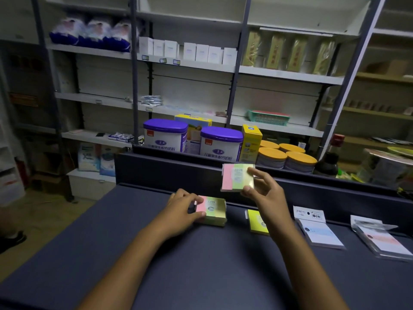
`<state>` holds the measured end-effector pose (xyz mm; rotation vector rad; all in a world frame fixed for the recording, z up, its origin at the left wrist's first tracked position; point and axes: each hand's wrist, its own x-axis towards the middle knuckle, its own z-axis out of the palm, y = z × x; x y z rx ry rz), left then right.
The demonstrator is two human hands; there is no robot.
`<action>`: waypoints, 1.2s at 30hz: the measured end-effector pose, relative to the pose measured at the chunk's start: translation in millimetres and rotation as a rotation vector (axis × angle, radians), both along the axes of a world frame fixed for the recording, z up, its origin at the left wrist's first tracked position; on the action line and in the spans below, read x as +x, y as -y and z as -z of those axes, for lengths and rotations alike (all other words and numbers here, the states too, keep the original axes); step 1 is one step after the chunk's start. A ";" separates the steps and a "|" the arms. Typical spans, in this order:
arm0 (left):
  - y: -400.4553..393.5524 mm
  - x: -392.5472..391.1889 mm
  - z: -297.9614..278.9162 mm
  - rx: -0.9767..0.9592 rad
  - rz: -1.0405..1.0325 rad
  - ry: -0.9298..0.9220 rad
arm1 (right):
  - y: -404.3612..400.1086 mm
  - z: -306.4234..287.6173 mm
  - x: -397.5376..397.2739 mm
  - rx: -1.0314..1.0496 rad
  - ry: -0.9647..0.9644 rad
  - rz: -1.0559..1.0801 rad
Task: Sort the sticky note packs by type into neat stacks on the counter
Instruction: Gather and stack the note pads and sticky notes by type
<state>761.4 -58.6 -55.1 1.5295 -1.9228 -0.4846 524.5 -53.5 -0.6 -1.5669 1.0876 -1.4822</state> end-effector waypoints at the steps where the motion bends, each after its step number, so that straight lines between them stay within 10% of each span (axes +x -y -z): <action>1: 2.3 1.6 -3.7 -0.014 0.015 -0.015 | 0.7 1.8 -0.2 0.000 -0.006 0.002; 9: 19.6 24.5 -33.0 -0.344 -0.300 0.375 | 1.4 8.9 4.0 0.014 -0.108 0.010; 28: 12.0 32.9 -21.9 -0.311 -0.310 0.336 | -2.4 41.8 26.5 -0.056 -0.766 0.085; 36: 6.1 26.7 -23.7 -0.275 -0.254 0.271 | -6.6 42.5 21.1 -0.027 -0.760 0.060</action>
